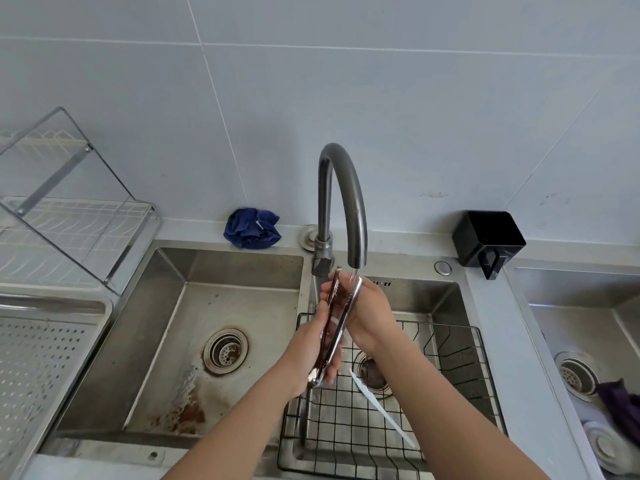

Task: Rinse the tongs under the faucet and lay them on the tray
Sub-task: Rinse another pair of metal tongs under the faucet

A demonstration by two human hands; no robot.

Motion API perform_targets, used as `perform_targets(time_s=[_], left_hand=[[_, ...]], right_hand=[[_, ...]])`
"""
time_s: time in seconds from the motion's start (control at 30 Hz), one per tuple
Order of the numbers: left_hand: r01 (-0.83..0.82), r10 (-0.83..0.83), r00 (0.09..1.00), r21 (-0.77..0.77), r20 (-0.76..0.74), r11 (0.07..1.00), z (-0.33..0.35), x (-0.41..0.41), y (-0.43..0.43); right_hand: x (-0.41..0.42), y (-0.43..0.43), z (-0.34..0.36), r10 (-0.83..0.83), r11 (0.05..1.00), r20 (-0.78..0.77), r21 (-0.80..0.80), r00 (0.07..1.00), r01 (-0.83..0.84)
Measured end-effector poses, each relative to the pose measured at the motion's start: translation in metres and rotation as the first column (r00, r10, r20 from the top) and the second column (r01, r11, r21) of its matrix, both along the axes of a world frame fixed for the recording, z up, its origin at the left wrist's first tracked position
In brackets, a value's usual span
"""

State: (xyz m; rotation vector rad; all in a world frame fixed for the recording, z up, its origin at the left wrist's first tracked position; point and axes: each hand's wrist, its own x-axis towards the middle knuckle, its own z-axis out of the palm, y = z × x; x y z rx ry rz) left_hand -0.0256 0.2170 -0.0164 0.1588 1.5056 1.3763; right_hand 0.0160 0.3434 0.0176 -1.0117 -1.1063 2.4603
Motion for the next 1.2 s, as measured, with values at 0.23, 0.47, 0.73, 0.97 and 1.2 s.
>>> perform_targets(time_s=[0.23,0.47,0.73,0.97,1.2], left_hand=[[-0.216,0.203,0.960,-0.047,-0.195,0.975,0.000,0.007,0.033],[0.077,-0.094,0.984,0.115,0.153,0.990,-0.021,0.023,-0.007],[-0.033,0.043,0.988,-0.069,0.147,0.997,-0.022,0.044,-0.009],[0.082,-0.208,0.792,-0.238,-0.574,0.968,-0.033,0.040,-0.018],[-0.052,-0.458,0.170,-0.473,-0.872,0.880,-0.063,0.018,-0.032]], right_hand=[[-0.016,-0.008,0.007,-0.048,0.986,0.027,0.159,0.998,0.043],[0.022,0.002,0.002,0.186,0.665,0.276,0.672,0.943,-0.328],[0.062,-0.023,-0.019,0.342,0.616,0.384,0.598,0.858,-0.513],[0.058,0.002,-0.045,0.021,0.581,0.584,0.653,0.812,-0.485],[0.073,0.010,-0.088,-0.039,0.316,0.838,0.527,0.545,-0.789]])
